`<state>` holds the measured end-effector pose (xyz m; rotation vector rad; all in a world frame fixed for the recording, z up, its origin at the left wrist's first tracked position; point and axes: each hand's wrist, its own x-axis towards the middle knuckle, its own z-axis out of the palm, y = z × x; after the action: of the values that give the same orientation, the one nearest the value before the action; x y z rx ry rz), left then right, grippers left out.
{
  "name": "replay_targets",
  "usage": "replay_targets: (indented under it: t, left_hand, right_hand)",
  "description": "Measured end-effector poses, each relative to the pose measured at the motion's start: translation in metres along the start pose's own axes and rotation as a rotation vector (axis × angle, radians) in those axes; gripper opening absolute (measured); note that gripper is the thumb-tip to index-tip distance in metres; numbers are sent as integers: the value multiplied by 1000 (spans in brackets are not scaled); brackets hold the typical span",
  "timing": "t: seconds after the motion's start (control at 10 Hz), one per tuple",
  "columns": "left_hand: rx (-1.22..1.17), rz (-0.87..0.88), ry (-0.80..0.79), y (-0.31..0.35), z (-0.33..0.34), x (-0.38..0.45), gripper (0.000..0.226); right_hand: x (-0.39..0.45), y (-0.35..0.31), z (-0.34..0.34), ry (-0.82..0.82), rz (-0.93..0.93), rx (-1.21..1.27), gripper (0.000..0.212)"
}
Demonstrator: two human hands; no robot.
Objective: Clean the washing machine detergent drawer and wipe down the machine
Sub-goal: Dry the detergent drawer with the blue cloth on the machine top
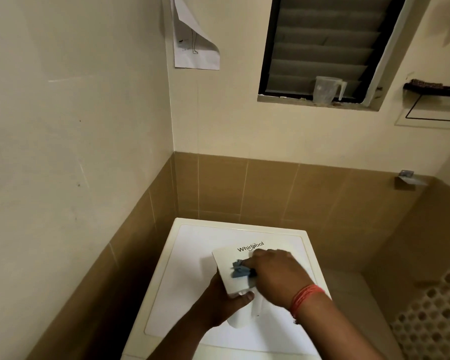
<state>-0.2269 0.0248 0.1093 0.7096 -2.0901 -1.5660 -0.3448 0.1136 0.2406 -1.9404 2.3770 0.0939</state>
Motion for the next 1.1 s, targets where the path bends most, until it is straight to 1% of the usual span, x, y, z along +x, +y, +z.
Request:
replay_targets:
  t: [0.1, 0.2, 0.3, 0.4, 0.5, 0.6, 0.7, 0.8, 0.9, 1.0, 1.1]
  left_hand:
    - [-2, 31, 13, 2, 2, -5, 60]
    - [-30, 49, 21, 4, 8, -5, 63]
    - [-34, 47, 19, 7, 11, -8, 56]
    - [-50, 24, 23, 7, 11, -15, 54]
    - [-49, 3, 67, 3, 15, -18, 64]
    - [-90, -4, 140, 0, 24, -17, 65]
    - [-115, -26, 205, -3, 36, -19, 65]
    - [-214, -152, 285, -5, 48, -19, 73]
    - [-489, -323, 378, 1, 66, -18, 86]
    - [-781, -455, 549, 9, 83, -15, 78]
    - [-1009, -597, 664, 5, 94, -16, 80]
  right_hand:
    - [-12, 23, -1, 26, 149, -149, 32]
    - [-15, 13, 4, 57, 155, -153, 37]
    - [-14, -10, 21, 88, 10, 1, 43]
    - [-19, 5, 25, 179, -38, 366, 47]
    - [-35, 30, 26, 441, 81, 822, 53]
    - [-52, 45, 33, 741, 272, 1135, 42]
    - [-66, 54, 43, 925, 420, 1546, 27]
    - [-70, 63, 47, 953, 573, 1939, 32]
    - [-79, 77, 66, 786, 612, 2117, 35]
    - [-86, 85, 70, 680, 749, 2113, 33]
    - [-100, 127, 103, 874, 934, 2783, 48]
